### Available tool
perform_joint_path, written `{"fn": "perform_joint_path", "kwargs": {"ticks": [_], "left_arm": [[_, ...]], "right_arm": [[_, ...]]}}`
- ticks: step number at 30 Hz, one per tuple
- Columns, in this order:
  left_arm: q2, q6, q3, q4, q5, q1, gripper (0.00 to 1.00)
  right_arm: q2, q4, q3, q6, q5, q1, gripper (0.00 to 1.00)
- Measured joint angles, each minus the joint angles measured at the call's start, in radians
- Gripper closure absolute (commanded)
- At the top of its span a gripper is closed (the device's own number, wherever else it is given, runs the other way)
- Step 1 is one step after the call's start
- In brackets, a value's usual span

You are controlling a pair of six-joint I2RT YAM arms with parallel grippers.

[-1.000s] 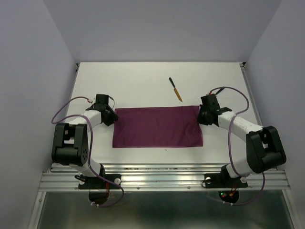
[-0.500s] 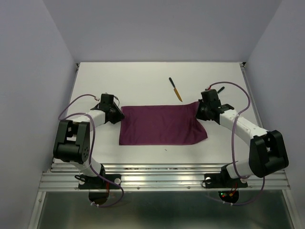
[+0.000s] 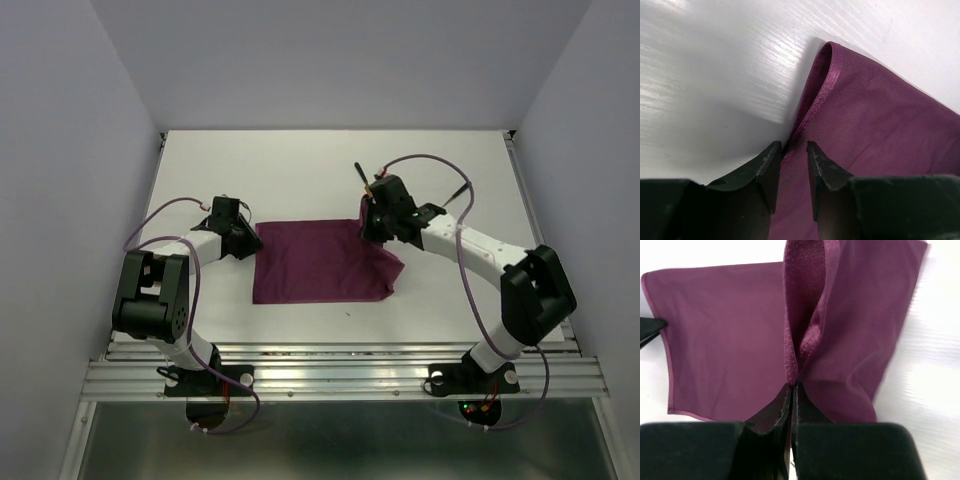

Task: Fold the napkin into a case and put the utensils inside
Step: Fold the rectangle-folded napkin at the center of the board.

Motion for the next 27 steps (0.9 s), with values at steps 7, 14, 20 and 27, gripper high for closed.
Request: {"fn": "perform_joint_path", "kwargs": {"ticks": [7, 14, 20, 27], "left_arm": [[0.001, -0.001, 0.000, 0.001, 0.005, 0.000, 0.61], [0.005, -0.002, 0.000, 0.008, 0.013, 0.000, 0.61], [0.011, -0.002, 0.003, 0.013, 0.019, 0.000, 0.61], [0.016, -0.002, 0.005, 0.023, 0.029, 0.000, 0.61]], "right_arm": [[0.200, 0.014, 0.170, 0.016, -0.011, 0.141, 0.99], [0.370, 0.028, 0.344, 0.015, -0.038, 0.211, 0.99], [0.467, 0.032, 0.449, 0.016, -0.073, 0.235, 0.99], [0.552, 0.034, 0.532, 0.016, -0.113, 0.250, 0.99]]}}
